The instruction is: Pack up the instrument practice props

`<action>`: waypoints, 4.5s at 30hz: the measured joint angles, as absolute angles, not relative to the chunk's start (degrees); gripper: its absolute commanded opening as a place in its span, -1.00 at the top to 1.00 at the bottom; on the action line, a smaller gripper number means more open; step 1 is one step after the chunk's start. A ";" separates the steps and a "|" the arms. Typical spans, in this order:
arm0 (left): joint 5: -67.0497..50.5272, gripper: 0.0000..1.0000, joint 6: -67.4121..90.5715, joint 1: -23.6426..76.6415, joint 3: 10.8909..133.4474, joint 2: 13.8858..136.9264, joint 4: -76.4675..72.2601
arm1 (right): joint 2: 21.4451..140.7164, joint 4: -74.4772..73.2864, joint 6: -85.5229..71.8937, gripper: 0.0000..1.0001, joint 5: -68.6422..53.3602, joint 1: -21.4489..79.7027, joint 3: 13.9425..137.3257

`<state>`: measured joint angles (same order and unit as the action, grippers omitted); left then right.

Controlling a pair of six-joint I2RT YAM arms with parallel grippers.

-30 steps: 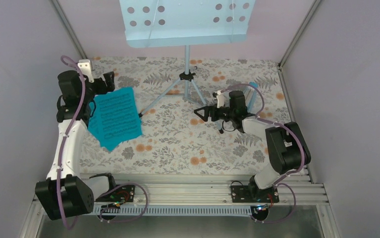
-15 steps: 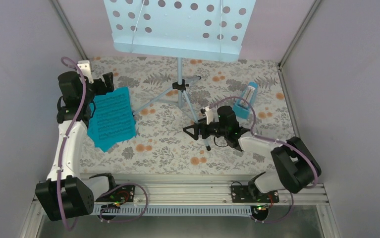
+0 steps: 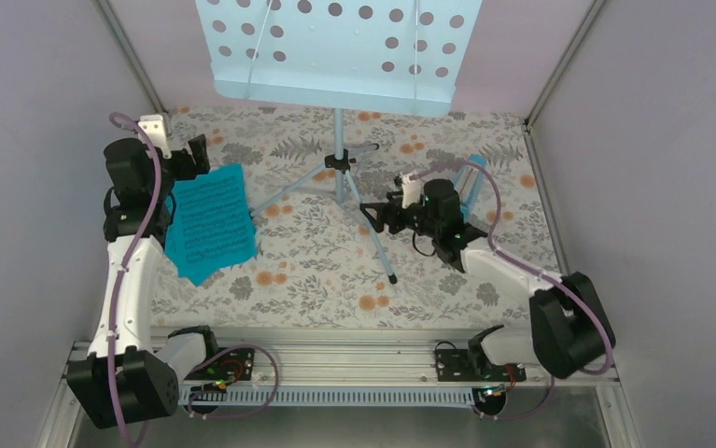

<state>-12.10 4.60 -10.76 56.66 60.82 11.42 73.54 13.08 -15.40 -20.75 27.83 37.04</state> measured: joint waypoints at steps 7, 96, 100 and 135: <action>-9.43 -1.00 3.01 -10.76 56.47 58.52 11.46 | 85.67 13.98 -12.95 -0.42 -24.08 28.25 48.90; -13.19 -0.95 5.76 6.90 67.96 65.87 11.46 | 73.34 14.17 -42.83 -0.74 -36.51 16.49 41.21; -12.08 -0.95 5.06 6.90 65.65 66.15 12.69 | 73.56 19.73 -54.78 -0.73 -36.60 17.28 40.38; -6.66 -0.99 3.14 6.90 65.65 66.06 12.43 | 80.38 30.04 -74.72 0.49 -34.65 21.06 40.25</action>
<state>-6.66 3.14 6.90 65.65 66.06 12.43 80.38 30.04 -74.72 -34.65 21.06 40.25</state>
